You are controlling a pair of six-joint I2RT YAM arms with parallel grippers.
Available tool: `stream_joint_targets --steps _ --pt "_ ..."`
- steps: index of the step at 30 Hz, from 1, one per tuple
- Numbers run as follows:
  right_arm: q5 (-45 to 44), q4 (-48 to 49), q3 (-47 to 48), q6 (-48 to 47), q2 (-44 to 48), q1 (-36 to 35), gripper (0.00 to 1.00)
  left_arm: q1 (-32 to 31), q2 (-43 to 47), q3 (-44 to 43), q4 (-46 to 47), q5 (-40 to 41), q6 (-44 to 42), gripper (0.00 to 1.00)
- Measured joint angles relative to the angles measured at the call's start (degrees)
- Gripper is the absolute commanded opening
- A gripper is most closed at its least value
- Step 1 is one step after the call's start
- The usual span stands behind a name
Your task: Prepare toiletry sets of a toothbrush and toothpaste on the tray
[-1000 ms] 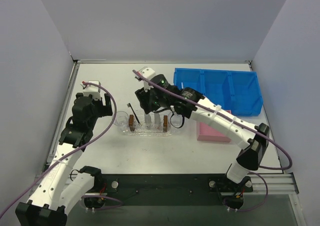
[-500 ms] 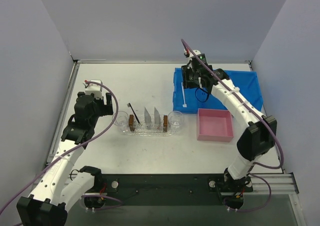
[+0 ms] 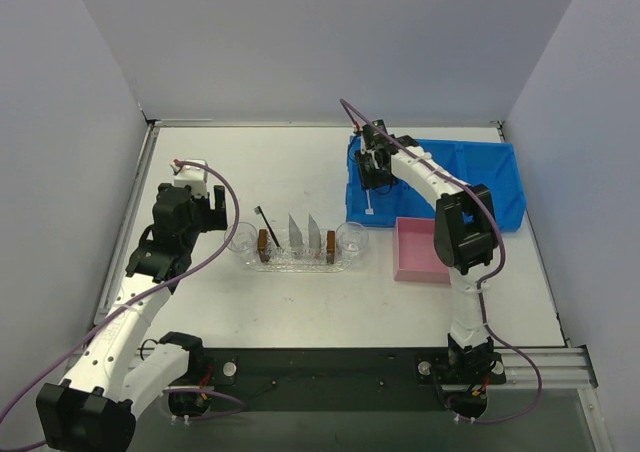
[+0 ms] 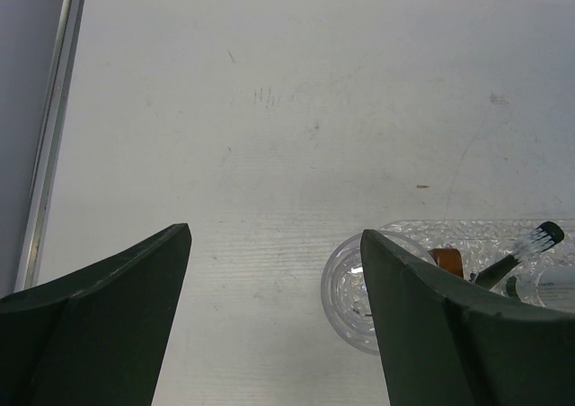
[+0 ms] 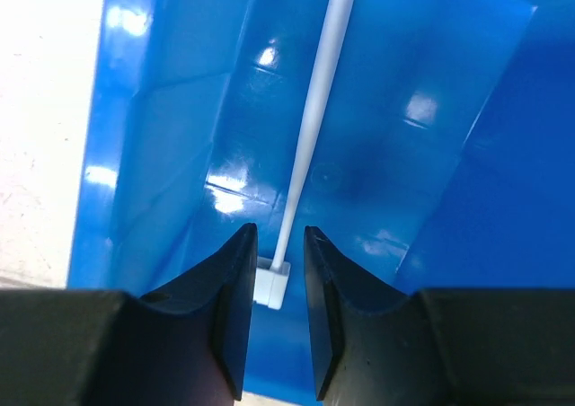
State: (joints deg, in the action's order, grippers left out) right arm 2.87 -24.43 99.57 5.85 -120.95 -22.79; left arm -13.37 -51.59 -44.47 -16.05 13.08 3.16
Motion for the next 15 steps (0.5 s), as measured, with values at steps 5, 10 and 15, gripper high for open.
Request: stream_joint_targets --steps 5,10,15 --pt "-0.11 -0.02 1.07 -0.15 -2.67 0.72 0.23 0.04 0.0 0.04 0.09 0.02 -0.52 0.87" --pt "-0.11 0.02 3.15 -0.15 -4.52 1.79 0.24 0.04 0.02 0.46 0.42 0.04 -0.76 0.87" --pt "-0.09 0.39 5.4 -0.04 -7.63 2.25 0.24 0.07 0.04 0.85 0.46 0.09 -0.85 0.87"
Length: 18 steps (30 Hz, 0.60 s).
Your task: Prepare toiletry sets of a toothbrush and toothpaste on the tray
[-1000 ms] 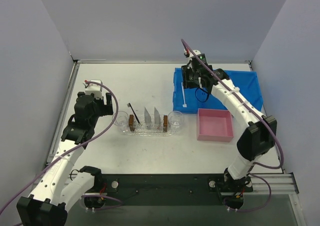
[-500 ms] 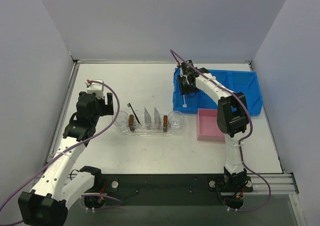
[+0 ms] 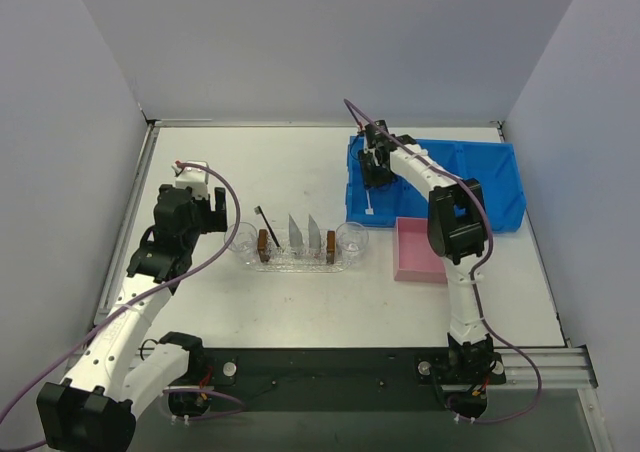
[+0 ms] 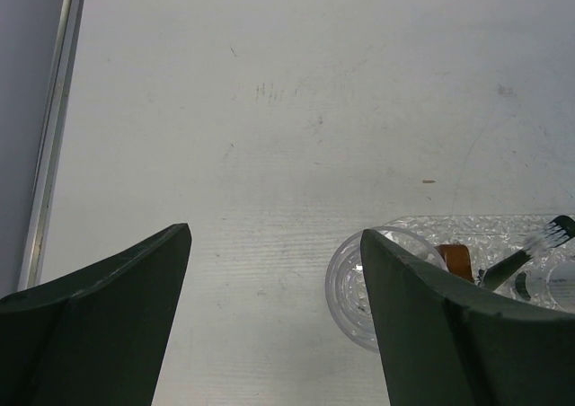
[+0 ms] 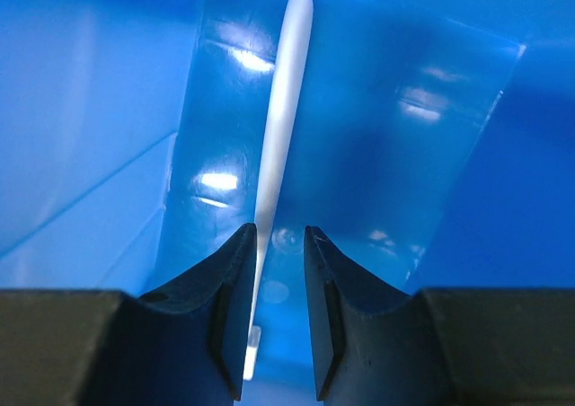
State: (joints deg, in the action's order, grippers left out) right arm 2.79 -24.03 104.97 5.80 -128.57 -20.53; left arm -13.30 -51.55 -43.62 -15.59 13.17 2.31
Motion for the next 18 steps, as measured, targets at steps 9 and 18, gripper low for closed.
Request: stream_joint_targets --steps 9,18 --pt "-0.52 0.44 1.66 1.49 -3.37 -0.07 0.23 0.02 0.15 0.11 0.2 -0.02 0.0 0.87" --pt "-4.11 0.2 1.51 2.16 -3.48 -0.52 0.0 0.02 0.15 0.11 0.37 -0.04 0.0 0.87"
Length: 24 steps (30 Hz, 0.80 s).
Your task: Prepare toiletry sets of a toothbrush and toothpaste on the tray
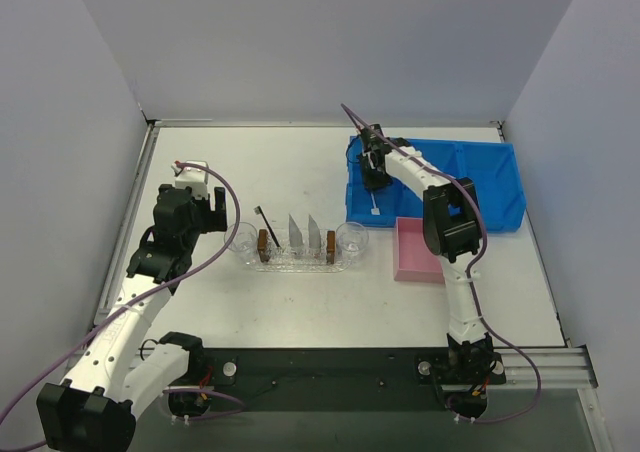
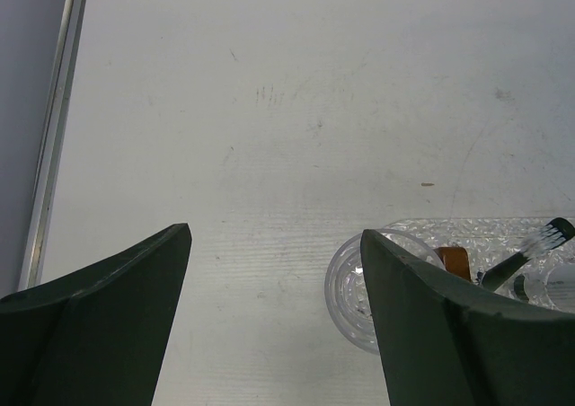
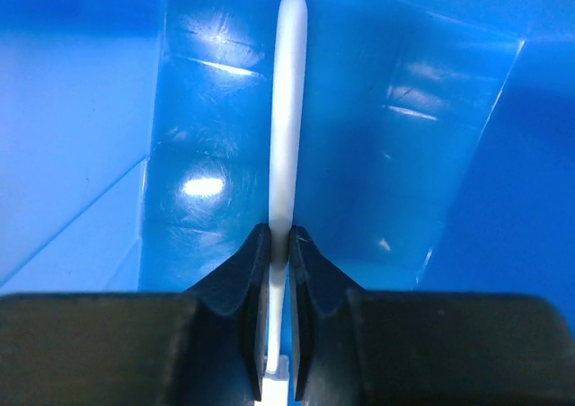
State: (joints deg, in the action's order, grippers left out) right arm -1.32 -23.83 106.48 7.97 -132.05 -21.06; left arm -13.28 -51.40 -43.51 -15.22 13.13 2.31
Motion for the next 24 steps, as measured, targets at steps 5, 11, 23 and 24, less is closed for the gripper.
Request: stream_joint_targets --steps 5,11,23,24 --pt "-0.31 0.11 -0.09 0.33 0.02 -0.02 0.0 0.0 0.04 0.02 0.02 0.0 0.0 0.87" --pt "1.62 0.24 -0.09 -0.42 0.26 0.09 0.0 0.0 0.5 0.02 0.02 0.02 0.0 0.87" --pt "5.53 0.9 -1.07 -2.29 10.58 0.11 0.0 0.0 2.08 0.2 0.09 -0.35 -0.15 0.87" --pt "5.81 1.01 -1.36 -2.34 12.04 0.11 0.0 0.0 2.25 0.37 0.26 -0.57 -0.26 0.87"
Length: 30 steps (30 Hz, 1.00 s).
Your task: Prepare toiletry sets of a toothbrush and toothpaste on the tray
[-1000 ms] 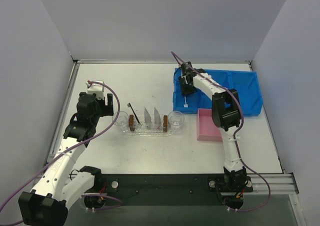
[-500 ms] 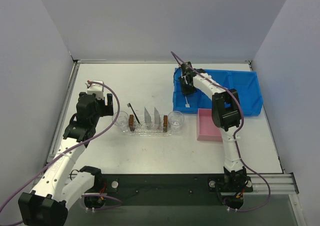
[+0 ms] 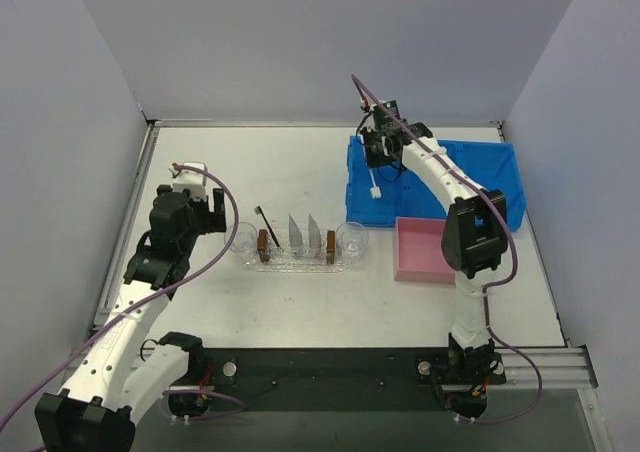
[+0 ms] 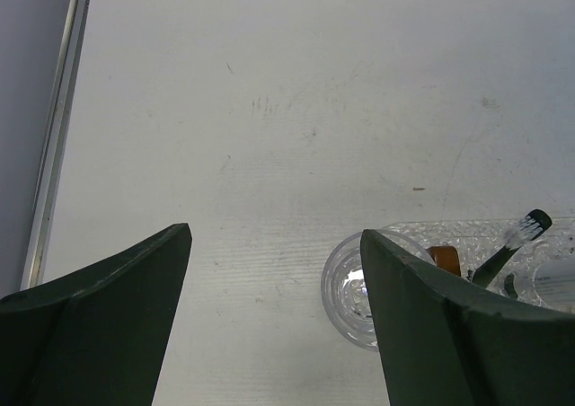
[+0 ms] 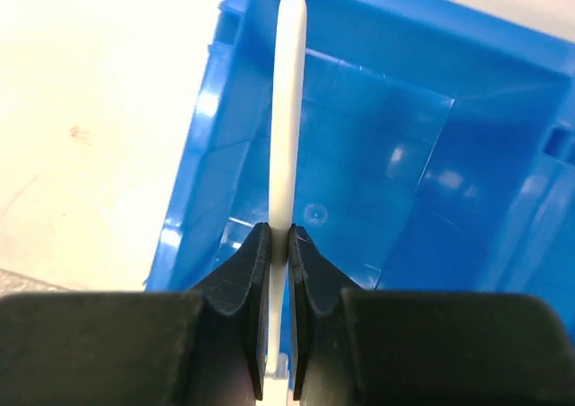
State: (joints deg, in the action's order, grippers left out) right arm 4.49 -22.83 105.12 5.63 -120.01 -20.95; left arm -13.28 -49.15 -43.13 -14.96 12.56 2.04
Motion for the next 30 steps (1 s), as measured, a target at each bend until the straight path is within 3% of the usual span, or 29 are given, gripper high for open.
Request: stream_joint_targets --steps 7,16,23,30 --pt "2.86 0.39 -5.27 -0.7 9.77 -0.04 0.0 0.0 1.49 1.25 1.36 -3.61 -1.05 0.87" --pt "8.72 -5.01 -13.29 -2.97 27.71 -1.88 0.0 -2.25 3.82 2.12 7.1 -22.43 -4.17 0.87" --pt "11.87 -8.09 -23.5 -1.53 44.3 -10.08 0.0 -14.45 5.9 2.19 8.35 -31.98 -10.36 0.87" --pt "20.52 -10.69 -32.81 4.9 52.76 -13.73 0.0 -35.34 10.58 4.07 7.63 -29.42 -20.33 0.87"
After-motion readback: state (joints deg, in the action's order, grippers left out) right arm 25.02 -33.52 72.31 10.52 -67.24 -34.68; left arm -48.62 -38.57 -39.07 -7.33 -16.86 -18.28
